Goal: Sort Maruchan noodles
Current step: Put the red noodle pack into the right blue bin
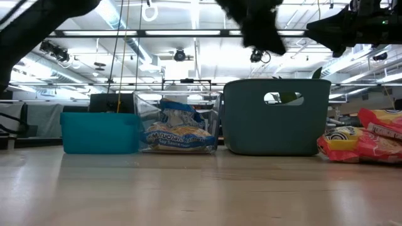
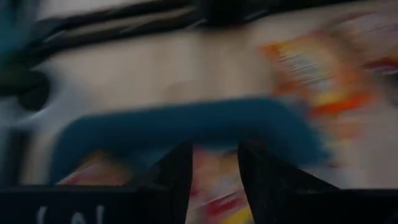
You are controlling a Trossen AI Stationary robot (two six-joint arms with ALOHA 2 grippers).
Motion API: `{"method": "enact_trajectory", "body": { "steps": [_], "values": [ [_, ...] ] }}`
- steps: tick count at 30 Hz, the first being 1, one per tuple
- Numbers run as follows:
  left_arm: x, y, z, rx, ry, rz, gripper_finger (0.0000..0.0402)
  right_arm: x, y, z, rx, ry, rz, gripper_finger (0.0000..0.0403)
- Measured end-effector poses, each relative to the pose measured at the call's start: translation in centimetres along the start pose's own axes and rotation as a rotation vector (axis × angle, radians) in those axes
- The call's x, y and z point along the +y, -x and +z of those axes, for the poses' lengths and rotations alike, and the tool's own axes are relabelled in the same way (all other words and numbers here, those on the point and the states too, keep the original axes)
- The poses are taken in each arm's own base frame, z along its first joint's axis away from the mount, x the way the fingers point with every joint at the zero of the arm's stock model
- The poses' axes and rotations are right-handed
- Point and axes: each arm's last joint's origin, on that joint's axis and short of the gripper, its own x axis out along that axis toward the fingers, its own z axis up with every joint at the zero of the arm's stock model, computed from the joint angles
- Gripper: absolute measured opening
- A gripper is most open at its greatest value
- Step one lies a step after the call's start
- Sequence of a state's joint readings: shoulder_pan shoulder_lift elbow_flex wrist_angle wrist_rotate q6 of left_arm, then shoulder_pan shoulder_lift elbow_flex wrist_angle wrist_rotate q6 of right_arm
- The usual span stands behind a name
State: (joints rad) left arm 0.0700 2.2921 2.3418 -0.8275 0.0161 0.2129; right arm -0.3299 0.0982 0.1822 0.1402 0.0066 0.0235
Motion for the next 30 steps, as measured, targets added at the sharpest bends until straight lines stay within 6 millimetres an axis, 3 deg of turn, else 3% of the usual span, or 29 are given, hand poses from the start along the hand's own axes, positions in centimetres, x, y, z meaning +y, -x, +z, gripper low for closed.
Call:
{"method": "enact_trajectory", "body": {
  "steps": [4, 10, 13, 20, 30],
  "values": [
    [-5.6, -2.5, -0.1, -0.012, -0.09, -0.119, 0.0133, 0.0, 0.0, 0.0, 0.0, 0.0, 0.0, 0.0153],
    [-12.4, -5.4, 0.0, -0.15, -0.173, -0.067, 0.0133, 0.0, 0.0, 0.0, 0.0, 0.0, 0.0, 0.0153],
    [-14.6, -7.4, -0.7, -0.202, -0.174, -0.063, 0.0133, 0.0, 0.0, 0.0, 0.0, 0.0, 0.002, 0.0153],
    [-17.8, -8.7, -0.1, -0.385, -0.13, -0.093, 0.0133, 0.0, 0.0, 0.0, -0.001, 0.0, 0.0, 0.0153],
    [-23.0, -13.0, -2.7, -0.491, -0.097, -0.182, 0.0132, 0.0, 0.0, 0.1, -0.006, 0.0, 0.003, 0.0153]
  ]
}}
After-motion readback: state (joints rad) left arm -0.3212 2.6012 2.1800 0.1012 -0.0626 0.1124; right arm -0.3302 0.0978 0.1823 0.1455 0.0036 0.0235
